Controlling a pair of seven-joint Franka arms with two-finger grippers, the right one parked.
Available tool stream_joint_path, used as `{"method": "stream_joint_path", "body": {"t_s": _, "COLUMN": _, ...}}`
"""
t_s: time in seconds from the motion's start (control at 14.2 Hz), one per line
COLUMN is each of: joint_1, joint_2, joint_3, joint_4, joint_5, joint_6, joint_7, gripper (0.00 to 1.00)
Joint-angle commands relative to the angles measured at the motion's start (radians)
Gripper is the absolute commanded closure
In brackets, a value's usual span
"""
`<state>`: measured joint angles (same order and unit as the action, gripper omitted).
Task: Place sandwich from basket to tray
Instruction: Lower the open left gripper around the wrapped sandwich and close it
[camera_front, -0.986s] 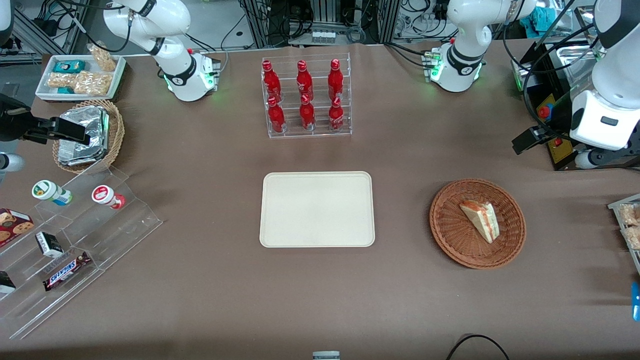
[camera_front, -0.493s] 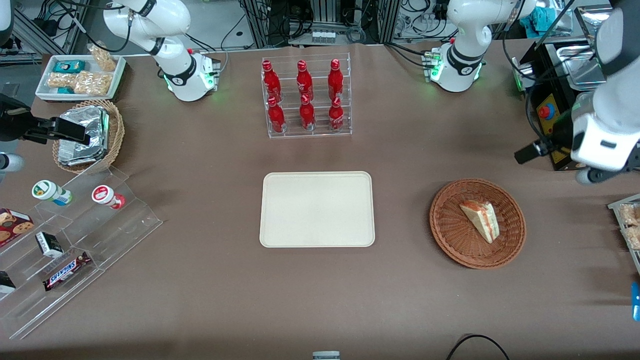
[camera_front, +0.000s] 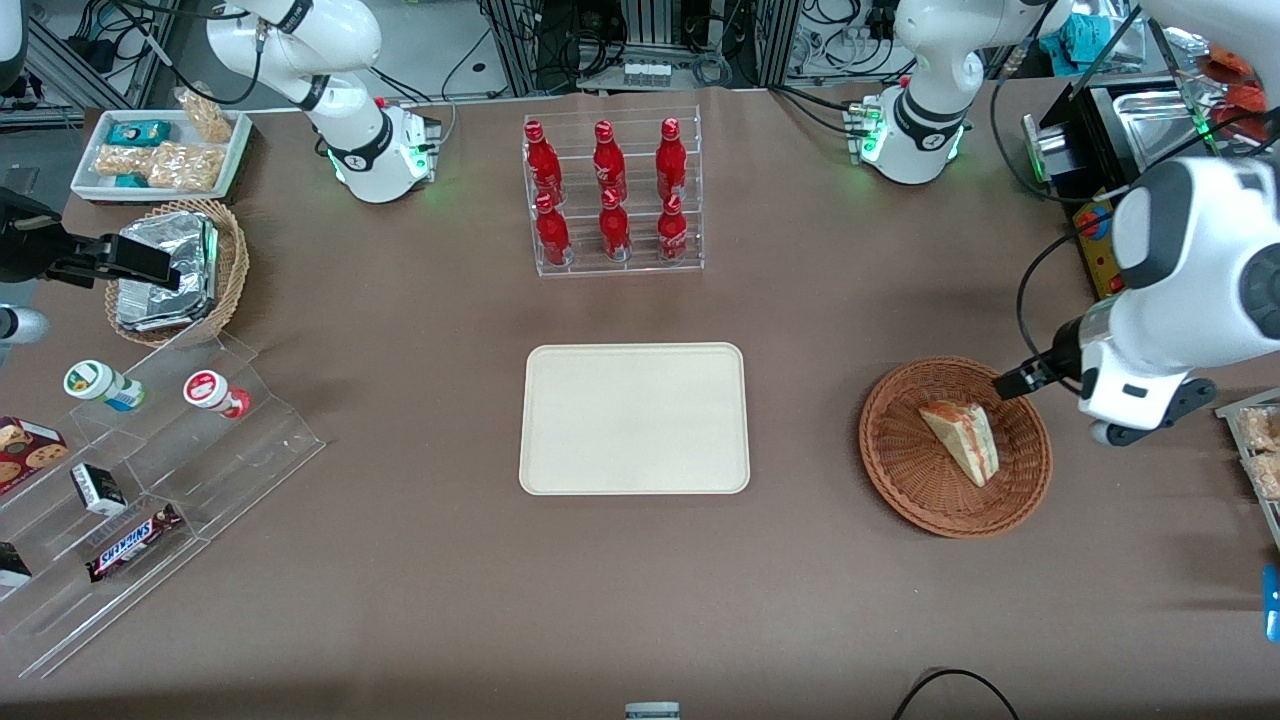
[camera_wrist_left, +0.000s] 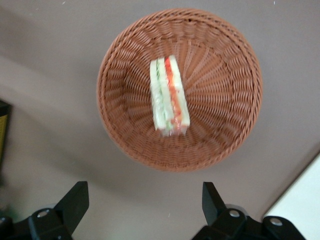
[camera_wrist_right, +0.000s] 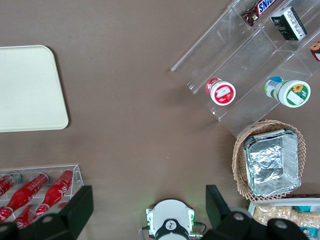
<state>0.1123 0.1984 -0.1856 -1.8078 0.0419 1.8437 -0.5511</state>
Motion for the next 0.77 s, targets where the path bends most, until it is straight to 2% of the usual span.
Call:
{"method": "stream_joint_path", "body": {"t_s": 0.0, "joint_1": 0.000, "joint_2": -0.043, "joint_3": 0.015, "joint_4": -0.164, "joint_5": -0.005, "joint_6": 0.185, "joint_7": -0.019, "gripper": 0.00}}
{"method": "stream_joint_path", "body": {"t_s": 0.14, "joint_1": 0.000, "joint_2": -0.034, "joint_3": 0.026, "joint_4": -0.214, "joint_5": -0.026, "joint_6": 0.267, "joint_7": -0.039, "gripper": 0.00}}
{"method": "stream_joint_path", "body": {"t_s": 0.21, "joint_1": 0.000, "joint_2": -0.022, "joint_3": 0.028, "joint_4": -0.217, "joint_5": -0.049, "joint_6": 0.282, "joint_7": -0.059, "gripper": 0.00}}
{"method": "stream_joint_path", "body": {"t_s": 0.49, "joint_1": 0.001, "joint_2": 0.024, "joint_3": 0.040, "joint_4": -0.216, "joint_5": -0.056, "joint_6": 0.298, "joint_7": -0.090, "gripper": 0.00}}
{"method": "stream_joint_path", "body": {"t_s": 0.7, "joint_1": -0.002, "joint_2": 0.085, "joint_3": 0.055, "joint_4": -0.206, "joint_5": -0.088, "joint_6": 0.406, "joint_7": -0.191, "gripper": 0.00}}
